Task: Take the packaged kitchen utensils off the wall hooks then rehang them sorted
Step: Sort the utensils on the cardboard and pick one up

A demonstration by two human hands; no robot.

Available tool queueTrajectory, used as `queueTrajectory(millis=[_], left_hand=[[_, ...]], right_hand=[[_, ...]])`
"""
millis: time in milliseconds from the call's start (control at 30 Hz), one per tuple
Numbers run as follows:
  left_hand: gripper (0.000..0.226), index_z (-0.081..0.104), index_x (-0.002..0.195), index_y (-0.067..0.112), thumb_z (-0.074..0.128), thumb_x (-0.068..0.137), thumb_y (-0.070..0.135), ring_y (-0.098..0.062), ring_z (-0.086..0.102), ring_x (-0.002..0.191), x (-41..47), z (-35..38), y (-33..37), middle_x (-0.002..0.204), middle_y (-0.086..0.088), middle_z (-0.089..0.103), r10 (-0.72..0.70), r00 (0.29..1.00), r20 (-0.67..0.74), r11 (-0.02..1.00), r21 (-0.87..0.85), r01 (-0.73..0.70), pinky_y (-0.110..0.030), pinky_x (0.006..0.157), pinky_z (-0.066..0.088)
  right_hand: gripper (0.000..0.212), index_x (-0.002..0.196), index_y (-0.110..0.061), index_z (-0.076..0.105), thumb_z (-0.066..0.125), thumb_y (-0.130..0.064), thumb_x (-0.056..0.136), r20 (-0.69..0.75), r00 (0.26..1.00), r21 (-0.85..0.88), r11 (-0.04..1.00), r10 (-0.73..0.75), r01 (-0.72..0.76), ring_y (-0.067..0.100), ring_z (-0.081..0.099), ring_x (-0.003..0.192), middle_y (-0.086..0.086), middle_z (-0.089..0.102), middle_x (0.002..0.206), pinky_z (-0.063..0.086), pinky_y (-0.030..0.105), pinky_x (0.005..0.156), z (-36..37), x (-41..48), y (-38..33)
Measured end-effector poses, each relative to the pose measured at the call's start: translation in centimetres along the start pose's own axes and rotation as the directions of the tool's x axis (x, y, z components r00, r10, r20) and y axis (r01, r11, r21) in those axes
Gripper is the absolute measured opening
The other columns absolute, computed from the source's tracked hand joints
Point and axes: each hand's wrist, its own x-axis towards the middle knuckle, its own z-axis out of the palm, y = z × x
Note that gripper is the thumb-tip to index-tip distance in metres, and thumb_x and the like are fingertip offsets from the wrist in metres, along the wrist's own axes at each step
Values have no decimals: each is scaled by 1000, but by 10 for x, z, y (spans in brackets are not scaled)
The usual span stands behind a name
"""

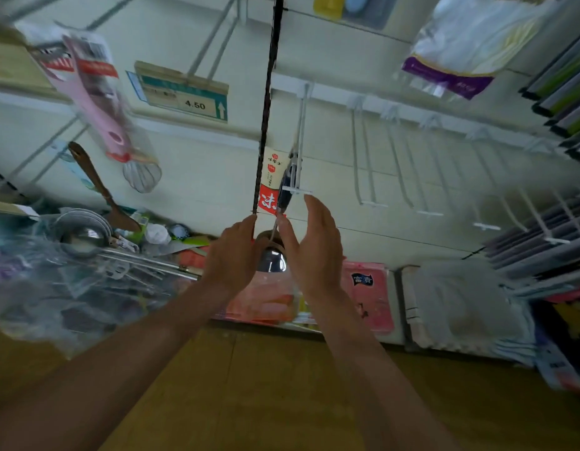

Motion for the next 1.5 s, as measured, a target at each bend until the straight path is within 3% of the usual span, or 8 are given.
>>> queueTrajectory(millis=[200, 267, 367, 633, 933, 1100, 1367, 1500], left_hand=[[50, 43, 144, 9, 53, 100, 30, -30, 57, 120, 49, 38, 3, 140, -14, 55, -168, 979, 117, 980, -85, 178, -38, 93, 47], [29, 57, 124, 6, 52, 99, 20, -29, 61, 99, 60, 46, 9, 127, -16, 62, -130, 986, 105, 984, -109, 141, -31, 75, 41], [15, 59, 95, 8, 48, 99, 16, -28, 56, 85, 74, 54, 16, 109, -16, 68, -139, 988, 61, 986, -82, 144, -26, 71, 32], [21, 65, 100, 3, 46, 100, 11, -21, 55, 75, 84, 65, 10, 93, -10, 65, -220, 967, 131, 928, -275, 249, -20, 66, 41], [25, 75, 85, 9, 56, 92, 24, -20, 57, 72, 55, 63, -2, 86, -13, 72, -182, 982, 58, 906, -378, 190, -18, 55, 34], [26, 77, 97, 8, 62, 91, 28, -15, 63, 76, 31, 60, -12, 86, -3, 71, -139, 989, 56, 906, -397, 149, -9, 63, 41], [13, 78, 94, 10, 69, 88, 16, -31, 69, 85, -12, 60, -22, 90, -12, 75, -48, 999, 20, 937, -345, 52, -39, 79, 53], [15, 78, 95, 11, 68, 91, 20, -15, 63, 75, -38, 47, -23, 82, 1, 69, -71, 997, 16, 933, -352, 72, -19, 64, 40]], right_hand=[[54, 134, -12, 54, 71, -40, 90, -77, 994, 205, 977, 72, -55, 19, 64, 112, 3, 62, 130, 56, 31, 87, 27, 38, -2], [48, 127, -11, 58, 74, -36, 89, -120, 991, 217, 976, 64, -37, 18, 66, 106, 3, 66, 123, 56, 26, 81, 33, 46, 0], [40, 116, -13, 58, 75, -35, 88, -150, 985, 218, 975, 87, -53, 16, 68, 95, 1, 69, 113, 60, 32, 75, 41, 53, 6], [35, 109, -14, 59, 76, -36, 87, -144, 983, 262, 962, 113, -73, 15, 68, 85, -2, 71, 103, 60, 38, 73, 43, 56, 11], [32, 110, -15, 58, 71, -35, 90, -84, 990, 262, 961, 113, -87, 11, 68, 86, -3, 71, 103, 60, 33, 74, 33, 45, 3], [32, 112, -13, 57, 71, -34, 91, -50, 993, 227, 969, 107, -93, 9, 67, 88, -2, 71, 107, 58, 25, 75, 24, 23, -5], [29, 109, -18, 57, 70, -36, 90, -29, 984, 221, 961, 176, -166, 7, 65, 83, -14, 64, 95, 59, 37, 76, 6, -9, -22], [28, 109, -21, 56, 70, -36, 90, 6, 980, 237, 952, 199, -195, 4, 65, 82, -16, 64, 93, 58, 33, 76, -6, -30, -34]])
